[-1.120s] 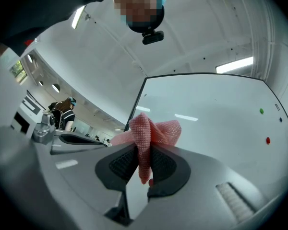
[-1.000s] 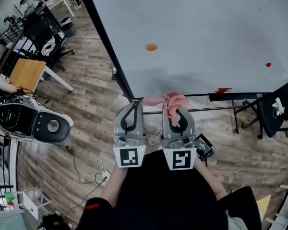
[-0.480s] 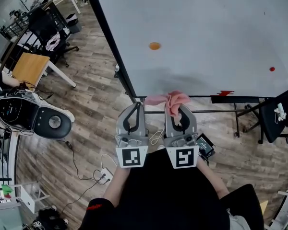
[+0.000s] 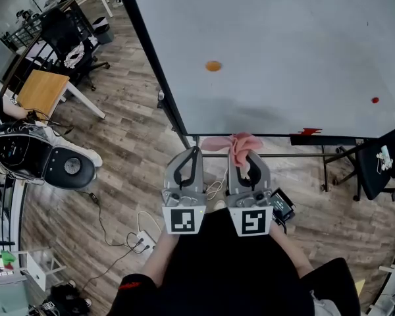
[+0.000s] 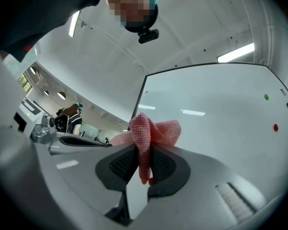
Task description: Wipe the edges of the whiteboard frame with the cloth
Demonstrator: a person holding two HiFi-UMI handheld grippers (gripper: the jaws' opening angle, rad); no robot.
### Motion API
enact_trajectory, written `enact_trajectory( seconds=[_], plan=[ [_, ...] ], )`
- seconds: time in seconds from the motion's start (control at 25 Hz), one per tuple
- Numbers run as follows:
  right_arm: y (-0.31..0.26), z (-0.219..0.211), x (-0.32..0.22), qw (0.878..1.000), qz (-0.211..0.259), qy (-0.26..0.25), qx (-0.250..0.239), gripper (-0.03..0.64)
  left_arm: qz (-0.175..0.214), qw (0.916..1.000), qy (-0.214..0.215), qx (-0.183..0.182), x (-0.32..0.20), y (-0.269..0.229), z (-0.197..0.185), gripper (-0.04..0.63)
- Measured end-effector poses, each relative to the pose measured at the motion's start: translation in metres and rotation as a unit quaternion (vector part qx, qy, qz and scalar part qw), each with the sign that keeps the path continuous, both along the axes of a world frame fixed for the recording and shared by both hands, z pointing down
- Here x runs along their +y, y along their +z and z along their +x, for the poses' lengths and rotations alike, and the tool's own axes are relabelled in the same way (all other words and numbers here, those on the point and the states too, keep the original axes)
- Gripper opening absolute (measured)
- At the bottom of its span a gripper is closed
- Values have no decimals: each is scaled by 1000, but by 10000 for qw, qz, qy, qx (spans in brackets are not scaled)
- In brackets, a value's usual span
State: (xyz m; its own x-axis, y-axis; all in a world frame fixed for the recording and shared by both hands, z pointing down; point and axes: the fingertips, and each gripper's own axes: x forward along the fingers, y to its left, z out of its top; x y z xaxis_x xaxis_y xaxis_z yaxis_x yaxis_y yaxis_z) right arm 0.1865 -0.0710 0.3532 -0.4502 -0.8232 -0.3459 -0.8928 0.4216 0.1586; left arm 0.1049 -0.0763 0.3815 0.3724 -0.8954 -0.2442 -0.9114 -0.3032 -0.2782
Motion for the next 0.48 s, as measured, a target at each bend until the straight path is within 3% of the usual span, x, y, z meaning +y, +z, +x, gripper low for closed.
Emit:
enact_trajectory(
  seconds=[0.48],
  plan=[
    [0,4,4,10000,29,9,17,49,-50,10000,-67,15,2,0,-2,-2]
  ],
)
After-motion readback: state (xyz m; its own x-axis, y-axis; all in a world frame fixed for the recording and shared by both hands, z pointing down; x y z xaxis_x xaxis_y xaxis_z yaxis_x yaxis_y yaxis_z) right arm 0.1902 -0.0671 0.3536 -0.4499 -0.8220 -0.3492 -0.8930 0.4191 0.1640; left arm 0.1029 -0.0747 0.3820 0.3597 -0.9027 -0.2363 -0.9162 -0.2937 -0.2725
